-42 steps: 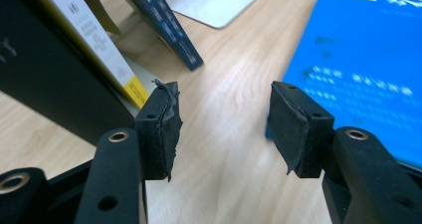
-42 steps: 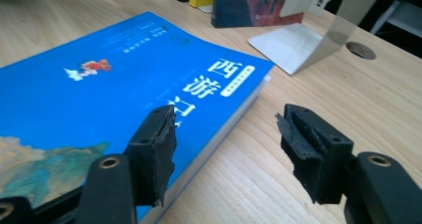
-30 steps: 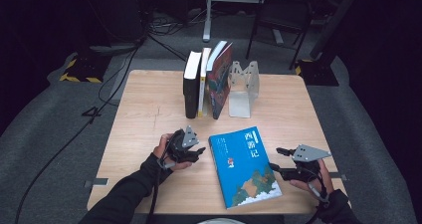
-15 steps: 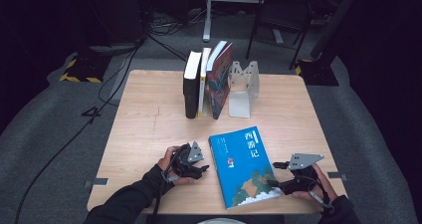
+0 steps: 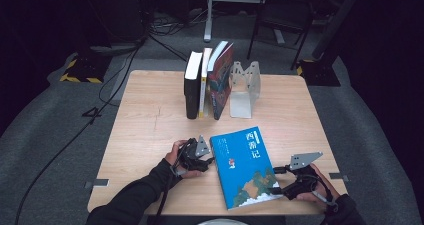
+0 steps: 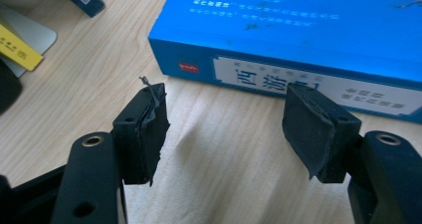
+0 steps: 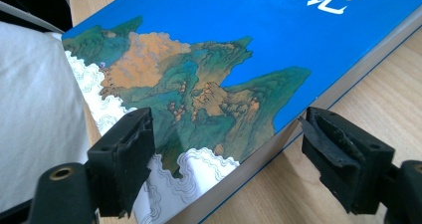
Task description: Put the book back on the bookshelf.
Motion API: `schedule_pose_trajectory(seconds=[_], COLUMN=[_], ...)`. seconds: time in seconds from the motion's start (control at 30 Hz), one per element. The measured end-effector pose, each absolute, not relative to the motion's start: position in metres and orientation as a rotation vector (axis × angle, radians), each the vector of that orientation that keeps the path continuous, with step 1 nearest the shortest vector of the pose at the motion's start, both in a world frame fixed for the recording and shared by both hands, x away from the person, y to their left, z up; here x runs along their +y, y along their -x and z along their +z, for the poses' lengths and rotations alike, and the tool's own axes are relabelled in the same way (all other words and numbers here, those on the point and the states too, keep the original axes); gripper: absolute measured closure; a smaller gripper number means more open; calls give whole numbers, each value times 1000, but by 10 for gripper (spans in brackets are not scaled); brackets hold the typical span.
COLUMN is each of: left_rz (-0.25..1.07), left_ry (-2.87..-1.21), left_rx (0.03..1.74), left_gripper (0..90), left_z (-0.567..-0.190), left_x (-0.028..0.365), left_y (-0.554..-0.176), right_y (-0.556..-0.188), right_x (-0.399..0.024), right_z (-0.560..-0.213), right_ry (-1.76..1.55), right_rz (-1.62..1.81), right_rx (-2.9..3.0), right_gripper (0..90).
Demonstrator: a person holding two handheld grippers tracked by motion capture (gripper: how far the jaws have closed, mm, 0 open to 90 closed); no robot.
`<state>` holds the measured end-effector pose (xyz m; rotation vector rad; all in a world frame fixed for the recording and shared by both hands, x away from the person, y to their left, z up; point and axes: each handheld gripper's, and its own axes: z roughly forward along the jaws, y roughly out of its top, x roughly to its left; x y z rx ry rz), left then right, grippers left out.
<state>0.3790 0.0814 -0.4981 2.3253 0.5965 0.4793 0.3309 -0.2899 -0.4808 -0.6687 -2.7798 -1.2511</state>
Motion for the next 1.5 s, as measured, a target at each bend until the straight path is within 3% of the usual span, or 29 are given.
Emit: schedule_pose_trajectory(seconds=[0.67, 0.73, 0.77, 0.9, 1.27, 1.43, 1.5], left_rz=[502, 532, 555, 550, 549, 468, 422], left_ry=[-2283, -2295, -2303, -2301, -2309, -2302, -2306], left_rx=[688, 658, 645, 635, 638, 606, 592], left_gripper=[411, 479, 497, 489, 445, 380, 368], left_z=[-499, -499, -499, -499, -498, -484, -479], left_x=[85, 77, 72, 64, 52, 60, 64], left_y=[-418, -419, -419, -428, -446, -430, -418], right_y=[-323, -323, -322, -315, -316, -316, -317], right_x=[-275, -274, -271, -257, -280, -292, -298], right_z=[-474, -473, -474, -471, -462, -460, -460], right_ry=[685, 624, 580, 543, 560, 592, 634], right_rz=[-1304, -1358, -1361, -1293, -1326, -1275, -1296], right_rx=[-2854, -2759, -2730, -2827, -2855, -2945, -2962], right_gripper=[211, 370, 351, 314, 288, 302, 362])
